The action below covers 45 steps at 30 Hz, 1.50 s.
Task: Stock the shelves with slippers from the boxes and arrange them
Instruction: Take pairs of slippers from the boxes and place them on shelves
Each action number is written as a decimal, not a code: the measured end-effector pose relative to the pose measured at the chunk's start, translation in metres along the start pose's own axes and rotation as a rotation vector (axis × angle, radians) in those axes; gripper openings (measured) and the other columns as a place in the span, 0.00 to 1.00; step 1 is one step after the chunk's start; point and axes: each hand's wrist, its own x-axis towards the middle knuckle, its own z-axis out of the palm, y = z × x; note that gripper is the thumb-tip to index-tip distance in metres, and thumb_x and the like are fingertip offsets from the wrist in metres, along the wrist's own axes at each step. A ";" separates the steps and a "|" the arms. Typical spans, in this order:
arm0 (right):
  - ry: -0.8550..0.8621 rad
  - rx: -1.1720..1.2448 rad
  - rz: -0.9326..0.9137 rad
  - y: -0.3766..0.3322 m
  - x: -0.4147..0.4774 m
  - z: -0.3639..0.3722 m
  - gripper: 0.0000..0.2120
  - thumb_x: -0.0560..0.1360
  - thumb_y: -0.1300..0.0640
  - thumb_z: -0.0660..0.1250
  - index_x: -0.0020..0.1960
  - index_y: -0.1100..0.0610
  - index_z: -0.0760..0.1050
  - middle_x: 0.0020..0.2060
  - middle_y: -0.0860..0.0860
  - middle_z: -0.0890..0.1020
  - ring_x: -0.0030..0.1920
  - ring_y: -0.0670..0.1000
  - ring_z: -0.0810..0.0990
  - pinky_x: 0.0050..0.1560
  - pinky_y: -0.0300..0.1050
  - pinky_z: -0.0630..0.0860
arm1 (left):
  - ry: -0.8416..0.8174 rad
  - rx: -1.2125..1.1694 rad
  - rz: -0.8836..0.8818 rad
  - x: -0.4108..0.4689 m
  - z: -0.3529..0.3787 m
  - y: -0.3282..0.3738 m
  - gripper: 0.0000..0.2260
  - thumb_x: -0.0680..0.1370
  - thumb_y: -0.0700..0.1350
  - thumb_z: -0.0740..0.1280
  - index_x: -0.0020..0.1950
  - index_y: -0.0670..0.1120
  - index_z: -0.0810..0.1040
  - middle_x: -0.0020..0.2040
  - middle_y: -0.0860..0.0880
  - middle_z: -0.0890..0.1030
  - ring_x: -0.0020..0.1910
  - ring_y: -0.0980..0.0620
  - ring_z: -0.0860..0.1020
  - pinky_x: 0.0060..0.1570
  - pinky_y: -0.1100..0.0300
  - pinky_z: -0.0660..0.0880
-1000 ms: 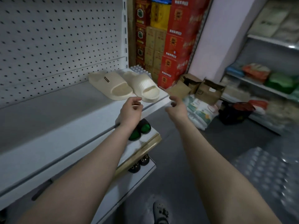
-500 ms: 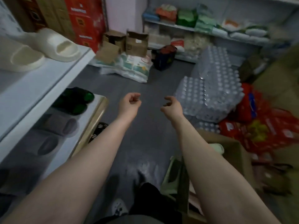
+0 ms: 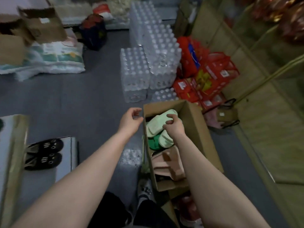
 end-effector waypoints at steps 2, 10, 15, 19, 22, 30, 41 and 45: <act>0.031 0.017 0.067 0.016 0.009 -0.016 0.23 0.75 0.66 0.65 0.68 0.51 0.71 0.46 0.50 0.76 0.45 0.53 0.77 0.43 0.47 0.73 | -0.057 0.044 -0.009 0.004 0.021 -0.001 0.15 0.75 0.38 0.70 0.60 0.47 0.77 0.52 0.50 0.79 0.51 0.52 0.77 0.55 0.59 0.73; 0.115 0.127 0.309 0.084 0.023 -0.020 0.23 0.75 0.61 0.67 0.68 0.51 0.68 0.48 0.49 0.79 0.47 0.52 0.79 0.50 0.53 0.79 | -0.299 0.158 -0.090 0.041 0.072 -0.025 0.16 0.78 0.40 0.66 0.65 0.50 0.75 0.59 0.51 0.77 0.51 0.55 0.76 0.47 0.62 0.70; 0.179 0.182 0.440 0.105 0.041 0.000 0.22 0.75 0.61 0.67 0.67 0.51 0.69 0.46 0.50 0.78 0.50 0.55 0.80 0.54 0.54 0.79 | -0.461 0.305 -0.093 0.085 0.093 -0.047 0.22 0.78 0.40 0.66 0.72 0.49 0.70 0.67 0.47 0.74 0.61 0.50 0.75 0.58 0.59 0.71; 0.229 0.103 0.482 0.118 0.065 0.013 0.20 0.74 0.58 0.68 0.65 0.48 0.72 0.52 0.51 0.81 0.55 0.55 0.80 0.58 0.53 0.77 | -0.566 0.453 -0.085 0.120 0.112 -0.062 0.26 0.80 0.45 0.65 0.76 0.48 0.62 0.73 0.46 0.68 0.68 0.48 0.71 0.60 0.63 0.66; 0.222 0.197 0.552 0.124 0.084 0.018 0.26 0.76 0.61 0.67 0.73 0.54 0.67 0.60 0.55 0.79 0.60 0.57 0.77 0.59 0.50 0.75 | -0.614 0.577 -0.094 0.147 0.129 -0.072 0.28 0.79 0.45 0.65 0.78 0.47 0.59 0.74 0.46 0.66 0.70 0.47 0.69 0.65 0.59 0.65; 0.162 0.114 0.610 0.154 0.131 0.027 0.35 0.77 0.52 0.69 0.78 0.56 0.59 0.70 0.59 0.72 0.69 0.60 0.71 0.67 0.53 0.70 | -0.669 0.779 -0.153 0.199 0.169 -0.113 0.21 0.78 0.53 0.61 0.69 0.47 0.68 0.63 0.44 0.76 0.60 0.42 0.75 0.59 0.53 0.72; 0.033 0.242 0.599 0.183 0.157 0.045 0.49 0.69 0.58 0.78 0.80 0.56 0.53 0.74 0.57 0.66 0.73 0.59 0.66 0.71 0.57 0.68 | -0.680 0.781 -0.347 0.220 0.183 -0.142 0.35 0.73 0.56 0.69 0.75 0.50 0.58 0.71 0.45 0.69 0.67 0.43 0.71 0.65 0.53 0.67; 0.036 0.334 0.614 0.185 0.157 0.046 0.56 0.58 0.51 0.83 0.79 0.57 0.57 0.73 0.56 0.70 0.71 0.58 0.69 0.69 0.58 0.70 | -0.732 0.854 -0.336 0.219 0.178 -0.144 0.45 0.63 0.55 0.76 0.76 0.50 0.59 0.72 0.43 0.67 0.68 0.42 0.70 0.67 0.49 0.69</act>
